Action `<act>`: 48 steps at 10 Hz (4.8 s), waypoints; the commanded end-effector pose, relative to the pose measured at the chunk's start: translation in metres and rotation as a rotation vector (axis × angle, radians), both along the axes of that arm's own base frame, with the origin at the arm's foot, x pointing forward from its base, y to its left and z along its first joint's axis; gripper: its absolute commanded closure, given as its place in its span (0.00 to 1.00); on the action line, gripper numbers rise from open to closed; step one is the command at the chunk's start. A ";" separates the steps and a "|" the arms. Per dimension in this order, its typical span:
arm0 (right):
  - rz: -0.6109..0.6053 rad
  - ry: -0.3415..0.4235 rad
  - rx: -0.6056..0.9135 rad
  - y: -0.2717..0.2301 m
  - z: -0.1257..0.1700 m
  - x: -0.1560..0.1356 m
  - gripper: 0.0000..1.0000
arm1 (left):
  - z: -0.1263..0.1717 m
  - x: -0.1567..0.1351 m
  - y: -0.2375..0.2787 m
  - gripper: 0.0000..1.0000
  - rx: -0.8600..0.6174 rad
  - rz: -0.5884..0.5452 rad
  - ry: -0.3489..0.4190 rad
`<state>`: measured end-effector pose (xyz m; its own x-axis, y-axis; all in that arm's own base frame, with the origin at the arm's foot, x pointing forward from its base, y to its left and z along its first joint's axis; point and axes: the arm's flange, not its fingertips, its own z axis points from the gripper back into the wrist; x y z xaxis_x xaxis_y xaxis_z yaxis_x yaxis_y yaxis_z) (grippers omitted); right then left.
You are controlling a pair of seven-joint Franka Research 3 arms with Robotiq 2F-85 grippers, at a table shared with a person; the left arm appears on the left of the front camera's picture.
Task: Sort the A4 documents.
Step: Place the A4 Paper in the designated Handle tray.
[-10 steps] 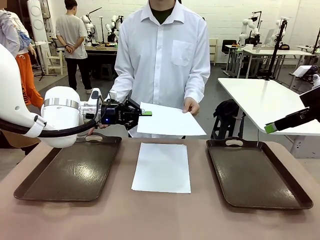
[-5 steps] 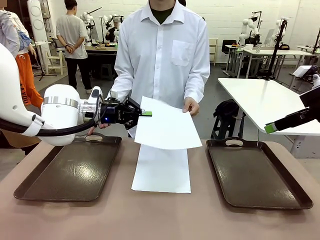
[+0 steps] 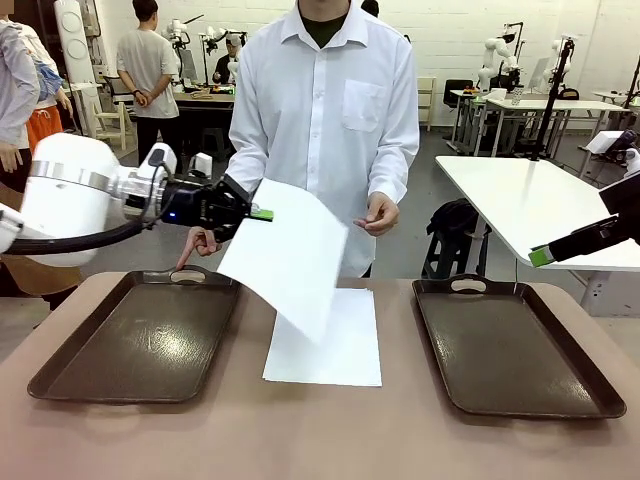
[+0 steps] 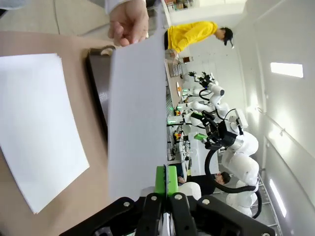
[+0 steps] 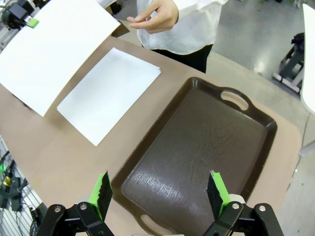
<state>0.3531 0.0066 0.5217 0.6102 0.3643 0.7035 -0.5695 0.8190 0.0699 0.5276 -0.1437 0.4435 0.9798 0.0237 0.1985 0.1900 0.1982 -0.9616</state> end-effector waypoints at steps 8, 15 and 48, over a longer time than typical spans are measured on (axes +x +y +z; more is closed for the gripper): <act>0.004 0.004 0.008 0.000 -0.001 0.001 0.00 | -0.017 -0.003 0.112 0.99 0.212 -0.052 0.058; 0.004 0.004 0.008 0.000 -0.001 0.001 0.00 | -0.041 0.017 0.150 0.99 0.286 0.058 0.090; 0.004 0.004 0.008 0.000 -0.001 0.001 0.00 | -0.073 0.058 0.184 0.00 1.033 0.111 0.270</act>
<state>0.3531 0.0066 0.5218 0.6101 0.3642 0.7037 -0.5694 0.8191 0.0697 0.5844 0.0360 0.3721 0.9961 0.0732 -0.0485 -0.0856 0.9336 -0.3479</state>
